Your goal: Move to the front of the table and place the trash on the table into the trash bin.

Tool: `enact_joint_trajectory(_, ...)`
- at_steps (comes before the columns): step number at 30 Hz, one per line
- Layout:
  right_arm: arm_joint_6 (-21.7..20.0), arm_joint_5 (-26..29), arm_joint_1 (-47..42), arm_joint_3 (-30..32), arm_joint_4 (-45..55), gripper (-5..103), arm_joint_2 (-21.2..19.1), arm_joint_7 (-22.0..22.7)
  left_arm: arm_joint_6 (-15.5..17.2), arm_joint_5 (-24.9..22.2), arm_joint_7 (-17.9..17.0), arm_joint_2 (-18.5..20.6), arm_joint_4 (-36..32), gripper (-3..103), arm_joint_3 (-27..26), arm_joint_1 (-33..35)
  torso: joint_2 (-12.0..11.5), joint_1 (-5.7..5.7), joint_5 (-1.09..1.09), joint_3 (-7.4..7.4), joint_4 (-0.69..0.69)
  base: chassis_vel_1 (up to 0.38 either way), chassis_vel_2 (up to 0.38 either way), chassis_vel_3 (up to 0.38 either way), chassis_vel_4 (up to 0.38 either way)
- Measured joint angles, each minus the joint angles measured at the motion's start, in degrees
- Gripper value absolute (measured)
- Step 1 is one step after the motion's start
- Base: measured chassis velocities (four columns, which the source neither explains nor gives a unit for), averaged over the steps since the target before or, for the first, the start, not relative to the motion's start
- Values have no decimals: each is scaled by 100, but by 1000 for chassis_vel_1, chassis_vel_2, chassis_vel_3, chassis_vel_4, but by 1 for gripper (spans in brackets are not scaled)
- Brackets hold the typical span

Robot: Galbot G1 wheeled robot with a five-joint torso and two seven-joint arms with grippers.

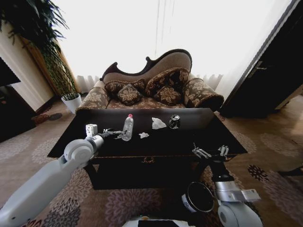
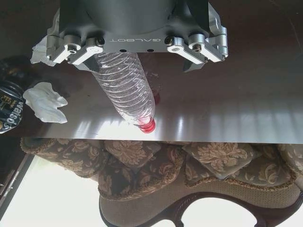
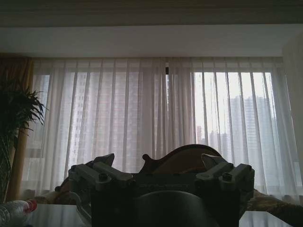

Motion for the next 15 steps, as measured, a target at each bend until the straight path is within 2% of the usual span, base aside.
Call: enact_joint_trajectory(15, 8, -75, 5, -32, -34, 100, 40, -16, -97, 235, 146, -244, 355, 98, 379, -374, 0, 0, -1, 0, 0, 0, 0, 0, 0)
